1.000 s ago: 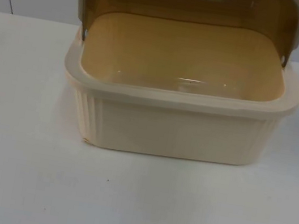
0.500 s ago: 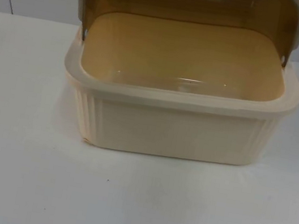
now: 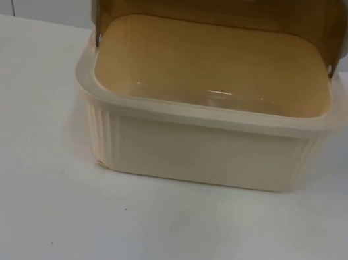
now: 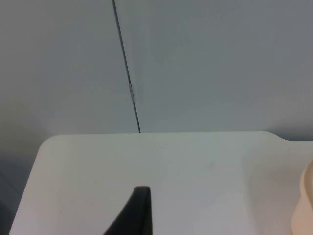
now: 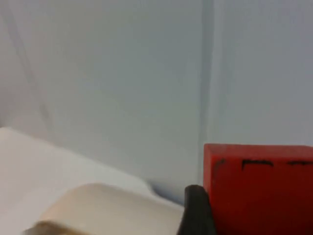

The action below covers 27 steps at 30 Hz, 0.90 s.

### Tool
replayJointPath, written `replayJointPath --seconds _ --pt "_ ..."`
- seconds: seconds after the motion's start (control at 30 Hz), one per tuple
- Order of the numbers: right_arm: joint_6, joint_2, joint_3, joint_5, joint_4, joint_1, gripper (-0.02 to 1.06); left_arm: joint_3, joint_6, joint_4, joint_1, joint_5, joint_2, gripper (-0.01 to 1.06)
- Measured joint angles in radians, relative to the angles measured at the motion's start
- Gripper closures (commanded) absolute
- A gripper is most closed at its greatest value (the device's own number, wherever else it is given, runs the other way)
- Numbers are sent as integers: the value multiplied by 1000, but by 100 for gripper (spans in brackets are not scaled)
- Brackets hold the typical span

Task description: Open the box lid with the left hand, place the block into the box with the right hand, then close the box lid with the left hand.

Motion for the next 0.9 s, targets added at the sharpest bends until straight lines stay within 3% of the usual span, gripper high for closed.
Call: replayJointPath --seconds 0.3,0.9 --pt "-9 -2 55 -38 3 137 105 0 0 0 0 0 0 0" --pt "32 -44 567 -348 19 143 105 0 0 0 0 0 0 0"
